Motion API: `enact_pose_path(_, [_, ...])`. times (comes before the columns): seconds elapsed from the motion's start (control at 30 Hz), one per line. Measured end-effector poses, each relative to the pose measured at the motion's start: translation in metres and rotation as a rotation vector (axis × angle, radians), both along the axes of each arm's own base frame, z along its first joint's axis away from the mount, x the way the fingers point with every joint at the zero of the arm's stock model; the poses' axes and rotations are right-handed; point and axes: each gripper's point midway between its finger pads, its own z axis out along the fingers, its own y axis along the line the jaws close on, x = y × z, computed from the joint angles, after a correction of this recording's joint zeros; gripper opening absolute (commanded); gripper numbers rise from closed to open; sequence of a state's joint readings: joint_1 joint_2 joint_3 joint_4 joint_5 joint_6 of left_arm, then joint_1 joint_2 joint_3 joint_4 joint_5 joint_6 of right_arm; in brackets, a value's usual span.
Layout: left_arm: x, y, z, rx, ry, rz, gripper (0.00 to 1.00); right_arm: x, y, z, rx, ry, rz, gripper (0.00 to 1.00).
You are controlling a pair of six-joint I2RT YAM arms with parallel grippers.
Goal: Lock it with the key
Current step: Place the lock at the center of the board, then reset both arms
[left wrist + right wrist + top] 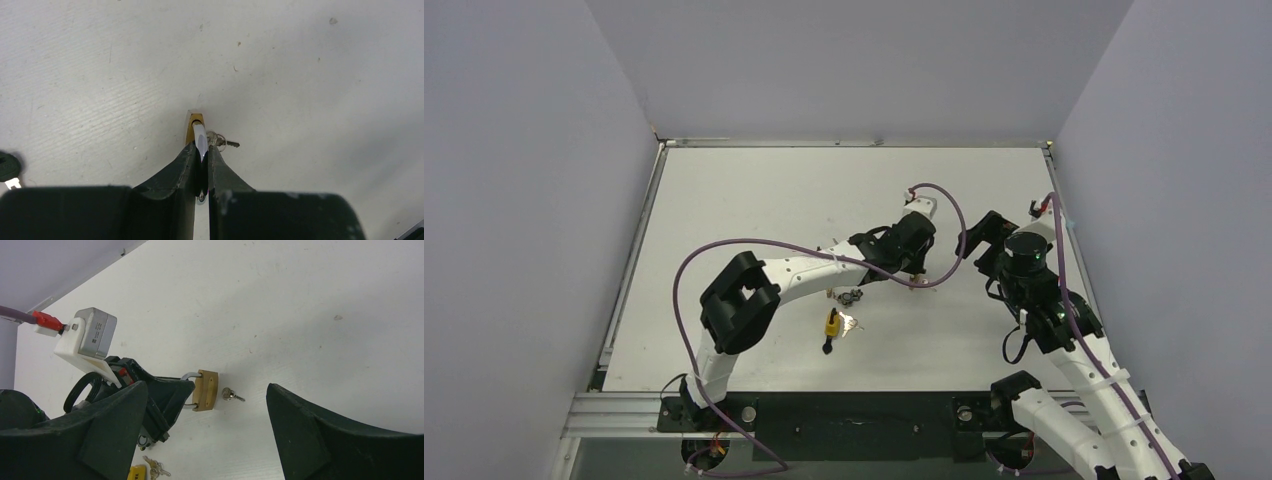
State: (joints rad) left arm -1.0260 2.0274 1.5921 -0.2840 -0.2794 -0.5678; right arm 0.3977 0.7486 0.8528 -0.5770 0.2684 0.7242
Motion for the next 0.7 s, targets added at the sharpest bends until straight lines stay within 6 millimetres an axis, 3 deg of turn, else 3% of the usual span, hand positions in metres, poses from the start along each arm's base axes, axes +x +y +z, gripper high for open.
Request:
enact_pose_path(0.17, [0.004, -0.008, -0.005, -0.035, -0.001, 0.015, 0.03, -0.001, -0.002, -0.002, -0.001, 0.005, -0.003, 0.84])
enact_pose_path(0.37, [0.005, -0.011, -0.008, -0.041, 0.002, 0.019, 0.24, -0.002, -0.001, -0.003, -0.001, 0.010, 0.000, 0.84])
enact_pose_path(0.47, [0.007, -0.015, -0.004, -0.059, -0.007, 0.015, 0.39, -0.002, -0.001, -0.003, 0.000, 0.010, 0.002, 0.84])
enact_pose_path(0.7, [0.007, -0.020, 0.003, -0.094, 0.000, -0.010, 0.52, -0.002, 0.000, -0.003, 0.003, 0.011, 0.007, 0.85])
